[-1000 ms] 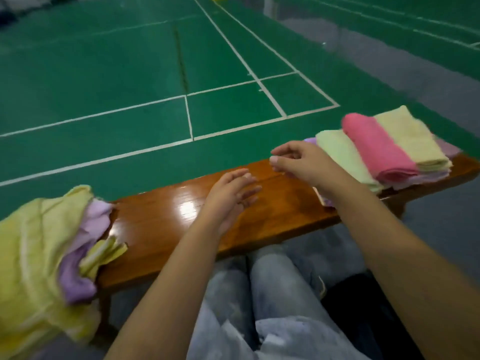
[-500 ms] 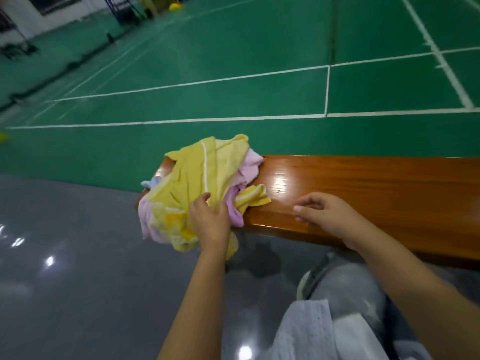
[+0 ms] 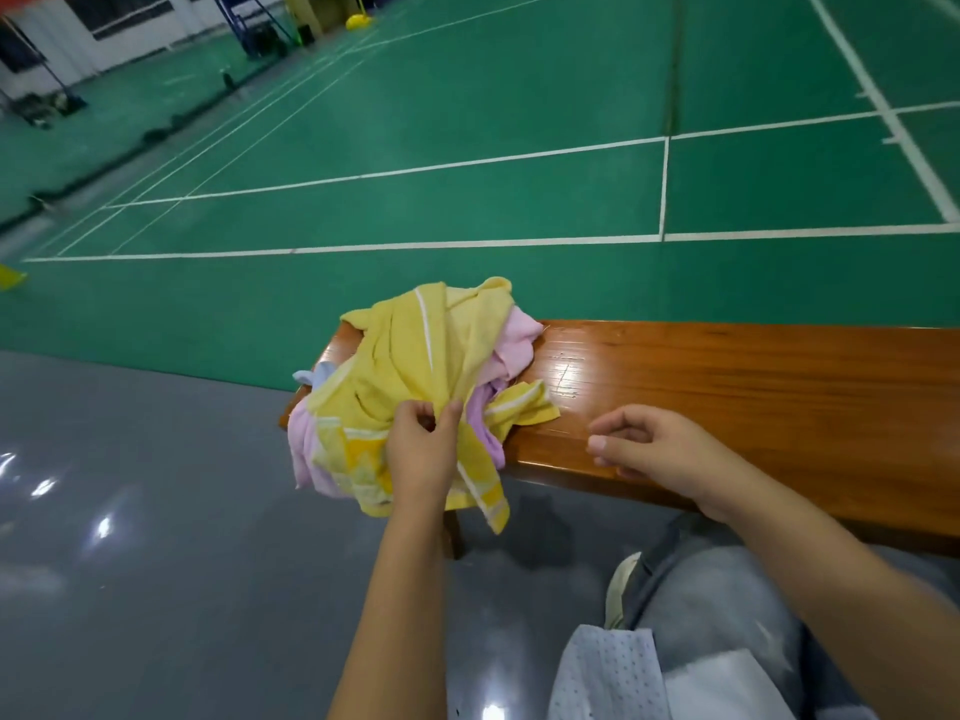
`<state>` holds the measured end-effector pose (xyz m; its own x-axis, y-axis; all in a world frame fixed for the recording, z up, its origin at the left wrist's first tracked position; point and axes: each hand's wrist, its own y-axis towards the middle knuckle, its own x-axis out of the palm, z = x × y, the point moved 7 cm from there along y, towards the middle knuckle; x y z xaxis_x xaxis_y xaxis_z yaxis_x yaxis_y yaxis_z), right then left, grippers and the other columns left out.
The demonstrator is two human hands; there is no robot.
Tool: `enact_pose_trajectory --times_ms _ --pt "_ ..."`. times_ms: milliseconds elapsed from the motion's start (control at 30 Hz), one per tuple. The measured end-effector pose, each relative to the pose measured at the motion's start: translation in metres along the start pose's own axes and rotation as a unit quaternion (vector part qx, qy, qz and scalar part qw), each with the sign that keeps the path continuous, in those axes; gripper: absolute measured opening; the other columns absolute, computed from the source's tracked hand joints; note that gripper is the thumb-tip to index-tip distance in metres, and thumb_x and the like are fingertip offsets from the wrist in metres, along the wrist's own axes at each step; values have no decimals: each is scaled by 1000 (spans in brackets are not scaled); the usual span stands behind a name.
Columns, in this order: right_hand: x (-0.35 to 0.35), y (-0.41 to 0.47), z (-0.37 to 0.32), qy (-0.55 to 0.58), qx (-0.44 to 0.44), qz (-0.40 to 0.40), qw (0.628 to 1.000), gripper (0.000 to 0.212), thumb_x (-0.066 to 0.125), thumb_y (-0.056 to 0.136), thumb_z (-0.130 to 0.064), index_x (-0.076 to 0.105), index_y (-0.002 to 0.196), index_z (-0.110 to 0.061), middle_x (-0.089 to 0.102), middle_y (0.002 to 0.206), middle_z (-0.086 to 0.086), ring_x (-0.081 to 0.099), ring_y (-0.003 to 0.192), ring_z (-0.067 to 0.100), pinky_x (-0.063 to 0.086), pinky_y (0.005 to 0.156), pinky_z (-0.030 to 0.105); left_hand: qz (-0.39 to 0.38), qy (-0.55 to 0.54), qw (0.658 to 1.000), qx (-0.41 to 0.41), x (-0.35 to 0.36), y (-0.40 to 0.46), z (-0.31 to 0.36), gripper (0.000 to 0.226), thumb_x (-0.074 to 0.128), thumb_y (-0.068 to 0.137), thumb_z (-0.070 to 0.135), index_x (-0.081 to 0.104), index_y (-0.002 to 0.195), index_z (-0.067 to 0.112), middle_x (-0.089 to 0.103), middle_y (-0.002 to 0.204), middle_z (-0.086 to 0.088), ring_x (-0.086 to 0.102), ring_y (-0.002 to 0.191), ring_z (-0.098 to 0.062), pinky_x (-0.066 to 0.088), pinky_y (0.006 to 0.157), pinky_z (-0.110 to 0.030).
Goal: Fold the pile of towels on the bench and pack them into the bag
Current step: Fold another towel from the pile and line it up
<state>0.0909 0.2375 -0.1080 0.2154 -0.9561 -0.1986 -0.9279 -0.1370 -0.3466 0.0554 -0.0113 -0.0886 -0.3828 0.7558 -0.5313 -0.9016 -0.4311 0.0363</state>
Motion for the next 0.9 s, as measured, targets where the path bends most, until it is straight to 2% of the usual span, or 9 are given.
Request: enact_pose_trajectory --times_ms 200,367,433,533,633,700,767,833,900 --pt "35 -7 -27 -74 -127 -80 986 91 81 61 -54 34 138 -47 40 140 -19 40 127 -1 40 104 29 -12 -142 989 46 2 -32 72 23 66 89 27 50 79 15 50 71 3 45 64 -12 41 60 -21" --pt "13 -19 -41 82 -187 36 978 40 65 81 4 64 106 -27 71 99 -7 65 95 7 54 77 20 -137 -276 951 12 36 -66 100 27 72 67 47 51 64 30 52 71 -5 50 69 -20 47 67 -42" --pt "-9 -28 -37 117 -166 43 978 34 64 82 7 68 98 -23 73 94 -6 66 90 6 52 74 17 -194 -258 946 33 50 -78 111 27 73 73 44 52 66 28 53 73 -7 53 69 -21 53 68 -44" --pt "-56 -40 -12 130 -110 84 982 18 69 83 -5 70 96 -17 74 95 0 67 89 13 52 79 29 -196 -132 964 121 63 -72 121 25 64 91 35 53 74 19 62 76 -4 64 71 -18 58 72 -45" --pt "-106 -52 31 155 -19 160 975 14 63 87 -5 69 96 -13 74 85 5 69 76 19 55 67 34 -111 87 954 266 77 -42 116 21 58 94 33 62 104 14 62 107 -5 58 103 -21 46 91 -36" --pt "-132 -62 57 203 29 189 960 10 61 88 -5 67 95 -8 73 76 6 68 64 18 52 51 27 -157 227 923 269 107 -19 93 43 56 94 37 53 131 14 48 138 -8 43 130 -25 34 105 -39" --pt "-159 -70 81 238 55 222 944 14 62 88 -7 65 100 -2 72 84 16 67 70 26 54 58 32 -230 393 861 226 135 -9 62 58 47 94 53 38 145 26 25 157 -2 18 146 -23 19 113 -52" --pt "-183 -79 100 260 64 275 924 26 66 85 -10 62 108 3 69 95 24 64 78 31 52 71 41 -277 492 797 214 150 -12 38 61 41 92 62 35 145 33 24 157 5 10 148 -19 9 112 -61" --pt "-201 -88 114 296 61 327 895 33 67 84 -8 58 113 6 66 97 25 64 72 28 53 68 39 -291 520 769 234 162 -23 29 56 39 88 64 48 134 34 41 145 6 26 142 -15 4 110 -61"
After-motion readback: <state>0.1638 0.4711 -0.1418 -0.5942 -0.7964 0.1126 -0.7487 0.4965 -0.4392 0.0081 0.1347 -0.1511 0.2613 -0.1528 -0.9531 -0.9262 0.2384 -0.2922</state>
